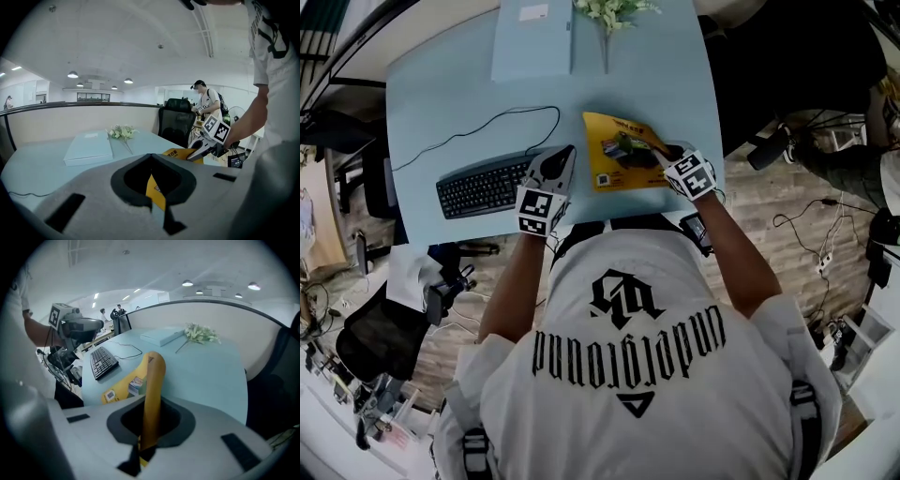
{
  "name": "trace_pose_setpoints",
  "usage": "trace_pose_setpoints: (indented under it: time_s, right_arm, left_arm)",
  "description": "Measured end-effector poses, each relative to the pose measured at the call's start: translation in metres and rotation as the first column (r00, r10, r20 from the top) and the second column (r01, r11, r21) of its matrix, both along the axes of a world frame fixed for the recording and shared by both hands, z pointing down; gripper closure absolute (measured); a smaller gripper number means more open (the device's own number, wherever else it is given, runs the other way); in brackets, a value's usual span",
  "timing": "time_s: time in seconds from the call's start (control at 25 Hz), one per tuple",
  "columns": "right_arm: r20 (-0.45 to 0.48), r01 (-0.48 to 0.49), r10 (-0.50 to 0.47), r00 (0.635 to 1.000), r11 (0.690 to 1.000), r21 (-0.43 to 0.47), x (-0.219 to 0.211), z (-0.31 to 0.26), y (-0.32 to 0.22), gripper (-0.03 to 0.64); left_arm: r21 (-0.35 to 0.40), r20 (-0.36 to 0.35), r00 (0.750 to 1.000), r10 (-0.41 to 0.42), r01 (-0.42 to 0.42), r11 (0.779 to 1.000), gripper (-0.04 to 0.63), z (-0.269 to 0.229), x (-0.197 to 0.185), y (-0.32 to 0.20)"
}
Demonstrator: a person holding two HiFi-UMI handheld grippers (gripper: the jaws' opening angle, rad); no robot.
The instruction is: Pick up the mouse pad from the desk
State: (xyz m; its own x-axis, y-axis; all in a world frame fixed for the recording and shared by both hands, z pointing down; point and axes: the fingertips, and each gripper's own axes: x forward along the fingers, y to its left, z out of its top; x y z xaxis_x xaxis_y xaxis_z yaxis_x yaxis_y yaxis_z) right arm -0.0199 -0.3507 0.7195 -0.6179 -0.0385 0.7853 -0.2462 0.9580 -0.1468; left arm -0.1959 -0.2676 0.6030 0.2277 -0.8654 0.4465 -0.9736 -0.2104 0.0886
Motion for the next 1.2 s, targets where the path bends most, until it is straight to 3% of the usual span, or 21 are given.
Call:
trace_pose_setpoints:
  time_s: [0.48, 1.2]
  right_arm:
    - [0.122, -0.124, 0.118, 0.985, 0.991, 0.043, -0.005, -0.068, 0.067, 0.594]
    - [0.267, -0.294, 0.281, 0.922, 0.956, 0.012, 0.009, -0.150, 0.162, 0.595]
  left_arm:
    - [0.073, -0.041, 0.996, 0.079, -0.076, 0.994, 0.588, -0.034, -0.014, 0.056]
    - [0.200, -0.048, 0.965, 0.257, -0.243, 0.949, 0.588, -0.092, 0.003, 0.126]
